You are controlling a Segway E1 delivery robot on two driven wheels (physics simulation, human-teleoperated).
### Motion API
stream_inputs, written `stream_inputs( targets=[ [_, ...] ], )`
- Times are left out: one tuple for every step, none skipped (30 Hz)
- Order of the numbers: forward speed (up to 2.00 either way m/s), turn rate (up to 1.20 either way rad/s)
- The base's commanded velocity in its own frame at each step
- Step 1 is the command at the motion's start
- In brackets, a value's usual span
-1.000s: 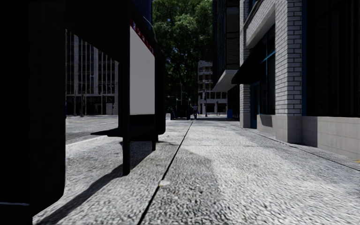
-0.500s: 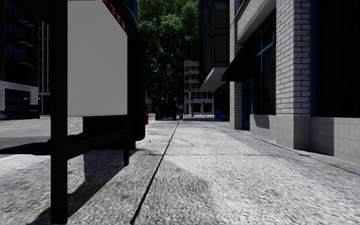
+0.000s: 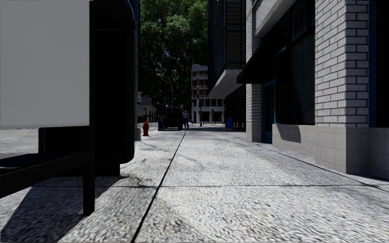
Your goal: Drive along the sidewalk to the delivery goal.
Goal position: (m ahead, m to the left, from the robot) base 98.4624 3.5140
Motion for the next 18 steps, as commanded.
stream_inputs(
  targets=[
    [2.00, 0.00],
    [2.00, 0.00],
    [2.00, 0.00],
    [2.00, 0.00],
    [2.00, 0.00],
    [2.00, 0.00],
    [2.00, 0.00],
    [2.00, 0.00],
    [2.00, 0.00],
    [2.00, 0.00],
    [2.00, 0.00],
    [2.00, 0.00],
    [2.00, 0.00],
    [2.00, 0.00],
    [2.00, 0.00],
    [2.00, 0.00],
    [2.00, 0.00],
    [2.00, 0.00]
  ],
)
